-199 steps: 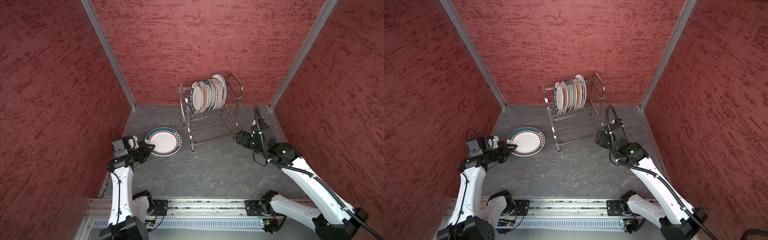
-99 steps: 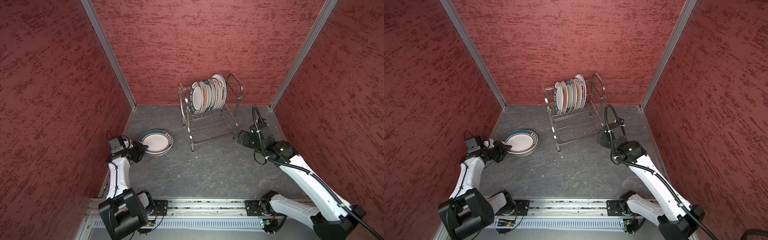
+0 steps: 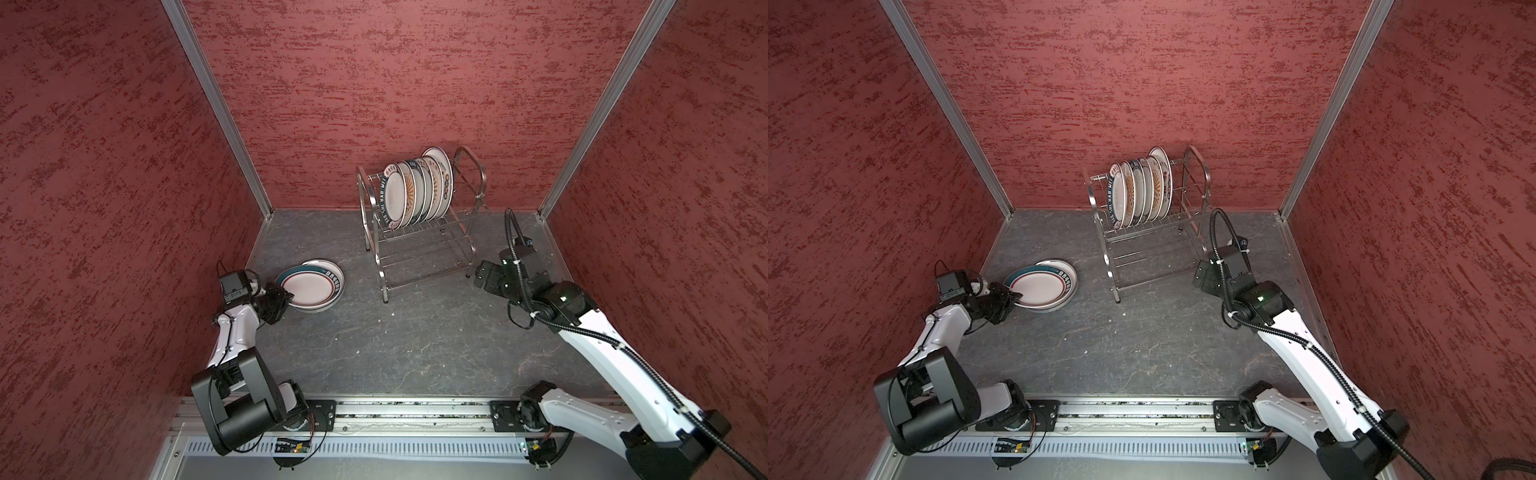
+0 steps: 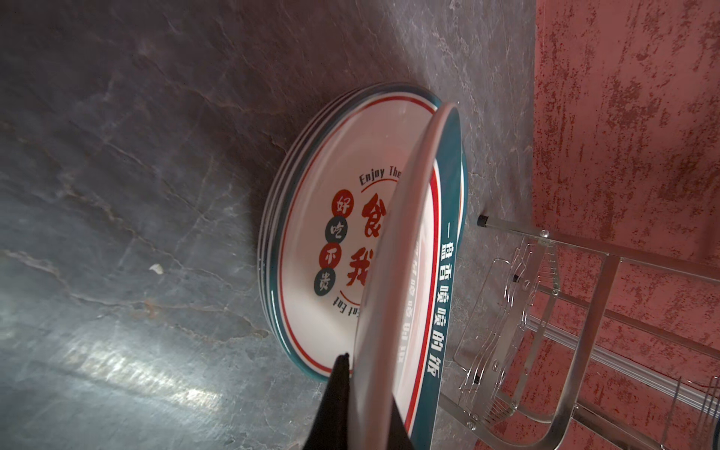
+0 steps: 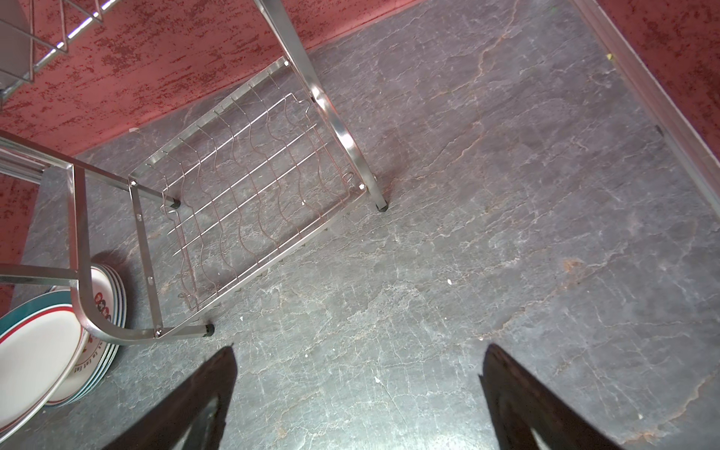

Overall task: Unload the plates from the dish rack
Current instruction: Place the plate among the plates.

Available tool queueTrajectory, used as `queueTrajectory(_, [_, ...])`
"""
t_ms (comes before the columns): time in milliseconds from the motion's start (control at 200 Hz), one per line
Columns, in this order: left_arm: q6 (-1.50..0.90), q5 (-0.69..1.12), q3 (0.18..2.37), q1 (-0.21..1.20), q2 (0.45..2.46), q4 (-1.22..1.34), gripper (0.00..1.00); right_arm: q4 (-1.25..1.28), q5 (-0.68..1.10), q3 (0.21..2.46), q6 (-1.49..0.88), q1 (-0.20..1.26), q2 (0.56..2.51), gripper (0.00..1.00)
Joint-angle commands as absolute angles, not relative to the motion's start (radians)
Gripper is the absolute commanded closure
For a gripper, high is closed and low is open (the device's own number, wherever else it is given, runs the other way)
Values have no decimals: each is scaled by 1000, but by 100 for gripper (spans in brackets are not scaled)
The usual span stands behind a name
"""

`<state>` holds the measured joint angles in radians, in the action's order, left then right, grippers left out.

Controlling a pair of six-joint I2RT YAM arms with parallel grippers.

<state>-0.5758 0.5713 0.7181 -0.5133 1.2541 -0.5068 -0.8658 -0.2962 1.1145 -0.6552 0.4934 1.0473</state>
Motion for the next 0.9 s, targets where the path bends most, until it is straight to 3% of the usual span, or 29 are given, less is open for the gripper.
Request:
queueTrajectory(0, [-551,576,723,-520,1269,-453,100,-859,-274,1102,-649,486,1036,1])
queueTrajectory(366, [-540,555,722,-513,1315,-453,99,-844,-253,1094,-644,487,1026,1])
queueTrajectory(897, [-524,475,771,-456,1380,-513,69,-821,-232,1075,-641,484,1029,1])
